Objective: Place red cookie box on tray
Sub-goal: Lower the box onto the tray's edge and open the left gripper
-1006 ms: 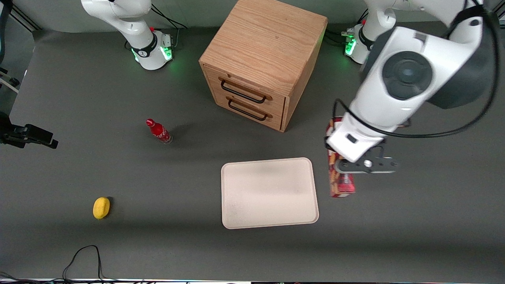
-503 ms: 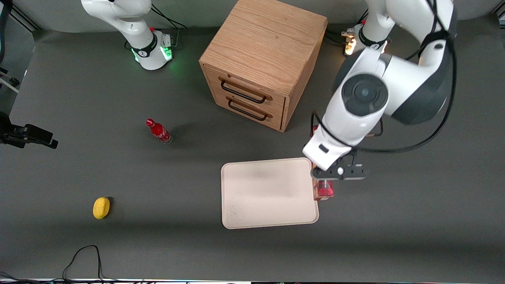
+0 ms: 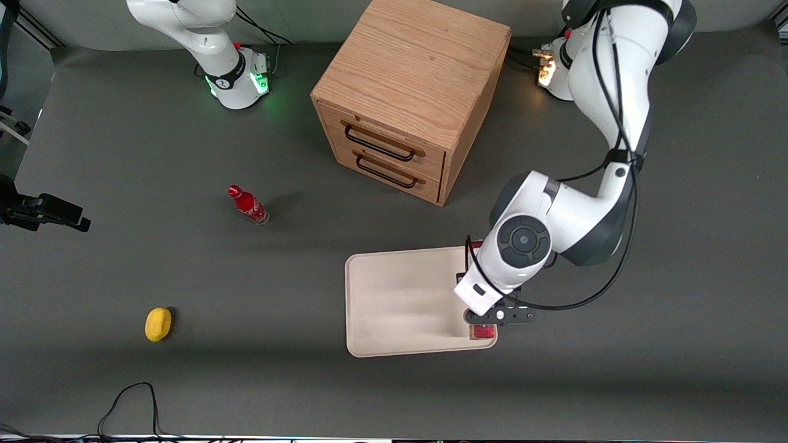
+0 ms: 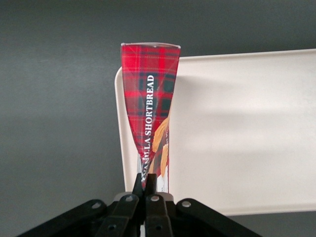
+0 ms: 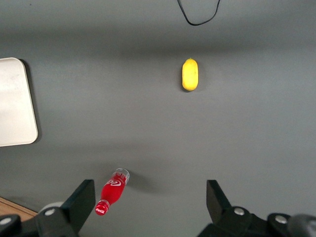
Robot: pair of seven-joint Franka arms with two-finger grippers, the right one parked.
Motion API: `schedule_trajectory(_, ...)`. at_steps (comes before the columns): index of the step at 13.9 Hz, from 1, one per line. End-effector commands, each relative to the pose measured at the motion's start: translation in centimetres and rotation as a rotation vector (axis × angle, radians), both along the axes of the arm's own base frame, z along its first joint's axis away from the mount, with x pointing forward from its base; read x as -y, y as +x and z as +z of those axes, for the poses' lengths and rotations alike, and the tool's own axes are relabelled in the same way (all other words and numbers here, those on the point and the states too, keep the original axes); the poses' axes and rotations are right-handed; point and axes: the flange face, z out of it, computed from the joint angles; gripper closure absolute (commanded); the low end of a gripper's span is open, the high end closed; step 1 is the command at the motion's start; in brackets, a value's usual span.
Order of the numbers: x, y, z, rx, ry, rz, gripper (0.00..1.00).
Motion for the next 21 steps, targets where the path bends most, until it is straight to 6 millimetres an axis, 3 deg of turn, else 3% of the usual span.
schedule_trajectory(1,-0.3,0.3,-2.0,0.020,0.000,0.000,1.00)
schedule_trajectory(3,-0.2,0.5,-3.8,0.022,0.000,-0.001,1.00)
schedule_trajectory(7,-0.2,0.5,-4.7,0.017,0.000,0.009,1.00)
schedule_trajectory(8,-0.3,0.6,-4.7,0.021,0.004,0.003,0.41)
schedule_trajectory(9,-1.0,1.0,-4.8,0.036,0.030,0.008,0.14)
schedule_trajectory(10,-1.0,0.9,-4.7,0.051,0.055,-0.003,0.03)
schedule_trajectory(13,-1.5,0.8,-3.3,0.039,0.081,-0.001,0.00)
schedule_trajectory(14,-1.9,0.5,-1.3,0.022,0.097,0.005,0.00)
schedule_trajectory(16,-2.5,-0.6,4.7,0.008,0.112,0.015,0.00)
schedule_trajectory(19,-4.0,-3.6,14.7,0.011,0.133,0.019,0.00)
schedule_trajectory(21,-5.1,-5.9,20.2,-0.002,0.121,0.031,0.00)
